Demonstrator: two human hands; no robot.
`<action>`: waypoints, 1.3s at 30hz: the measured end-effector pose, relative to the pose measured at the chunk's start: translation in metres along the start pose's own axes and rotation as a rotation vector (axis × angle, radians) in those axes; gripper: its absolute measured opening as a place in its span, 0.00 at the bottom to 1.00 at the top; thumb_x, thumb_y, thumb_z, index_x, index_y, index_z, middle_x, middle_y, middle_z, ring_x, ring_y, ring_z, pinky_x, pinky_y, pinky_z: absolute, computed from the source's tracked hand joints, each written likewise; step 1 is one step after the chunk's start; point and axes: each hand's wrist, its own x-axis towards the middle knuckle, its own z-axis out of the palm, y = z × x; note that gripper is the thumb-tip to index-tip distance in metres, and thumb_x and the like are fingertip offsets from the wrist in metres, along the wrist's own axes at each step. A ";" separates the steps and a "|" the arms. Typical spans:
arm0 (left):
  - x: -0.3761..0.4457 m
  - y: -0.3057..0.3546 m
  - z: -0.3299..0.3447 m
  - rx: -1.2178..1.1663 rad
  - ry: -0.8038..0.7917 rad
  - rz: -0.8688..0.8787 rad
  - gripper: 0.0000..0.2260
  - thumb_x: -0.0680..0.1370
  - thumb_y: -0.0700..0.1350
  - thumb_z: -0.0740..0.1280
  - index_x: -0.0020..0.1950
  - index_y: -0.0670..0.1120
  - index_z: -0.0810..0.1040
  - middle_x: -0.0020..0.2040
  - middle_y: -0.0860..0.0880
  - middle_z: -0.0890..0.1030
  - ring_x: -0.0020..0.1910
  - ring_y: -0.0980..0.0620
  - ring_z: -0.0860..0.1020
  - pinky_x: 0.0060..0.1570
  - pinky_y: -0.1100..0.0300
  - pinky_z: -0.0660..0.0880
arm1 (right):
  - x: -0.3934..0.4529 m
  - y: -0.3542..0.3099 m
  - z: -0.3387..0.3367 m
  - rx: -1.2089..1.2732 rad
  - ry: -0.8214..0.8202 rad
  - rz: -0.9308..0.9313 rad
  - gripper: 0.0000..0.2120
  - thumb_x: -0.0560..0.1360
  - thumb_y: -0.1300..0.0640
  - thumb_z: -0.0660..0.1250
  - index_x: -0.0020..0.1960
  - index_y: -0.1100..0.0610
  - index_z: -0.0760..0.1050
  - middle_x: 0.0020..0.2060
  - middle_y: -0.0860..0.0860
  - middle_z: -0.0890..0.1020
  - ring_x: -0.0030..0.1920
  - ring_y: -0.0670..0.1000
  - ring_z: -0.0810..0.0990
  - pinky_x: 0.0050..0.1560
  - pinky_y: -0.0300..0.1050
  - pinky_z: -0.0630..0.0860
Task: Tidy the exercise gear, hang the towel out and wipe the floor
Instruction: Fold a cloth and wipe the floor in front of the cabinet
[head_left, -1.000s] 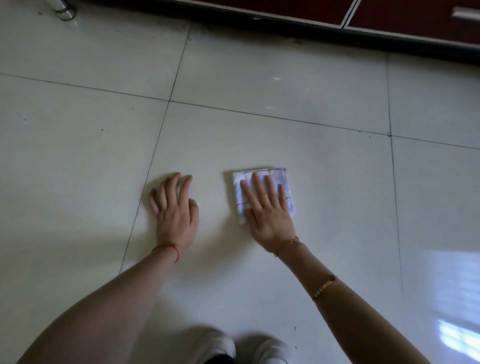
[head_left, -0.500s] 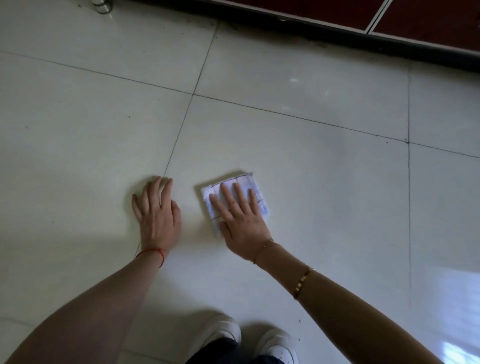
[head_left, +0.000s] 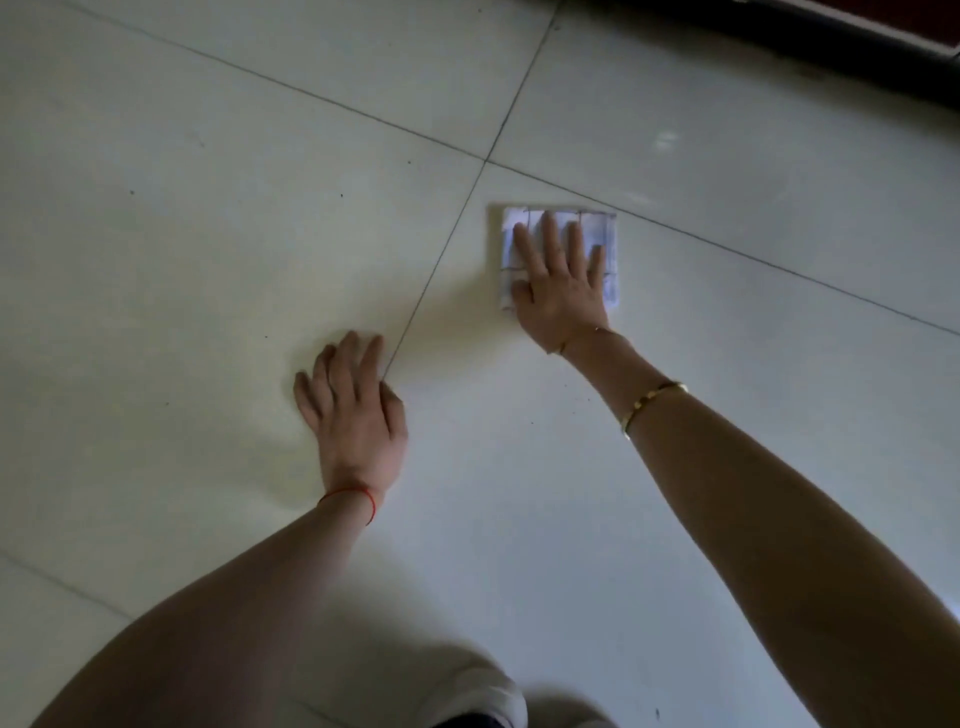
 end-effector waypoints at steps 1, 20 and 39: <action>0.001 0.001 -0.001 0.006 0.002 0.002 0.23 0.78 0.45 0.56 0.74 0.49 0.67 0.76 0.47 0.65 0.74 0.41 0.62 0.74 0.39 0.51 | 0.016 -0.001 -0.006 -0.010 -0.017 0.012 0.29 0.80 0.49 0.48 0.79 0.49 0.42 0.78 0.53 0.41 0.77 0.58 0.37 0.74 0.61 0.36; 0.005 0.002 -0.004 0.072 -0.030 0.008 0.24 0.77 0.43 0.57 0.75 0.48 0.67 0.75 0.45 0.66 0.73 0.40 0.63 0.73 0.37 0.54 | 0.053 -0.018 0.006 -0.023 0.104 -0.158 0.31 0.77 0.45 0.44 0.78 0.50 0.52 0.78 0.56 0.51 0.77 0.62 0.46 0.74 0.63 0.40; 0.004 0.003 -0.002 0.088 0.021 0.016 0.24 0.77 0.43 0.58 0.74 0.47 0.68 0.75 0.45 0.66 0.72 0.40 0.64 0.72 0.37 0.55 | 0.042 -0.070 0.022 -0.063 0.043 -0.500 0.29 0.78 0.46 0.44 0.78 0.51 0.52 0.78 0.56 0.52 0.77 0.62 0.46 0.75 0.63 0.41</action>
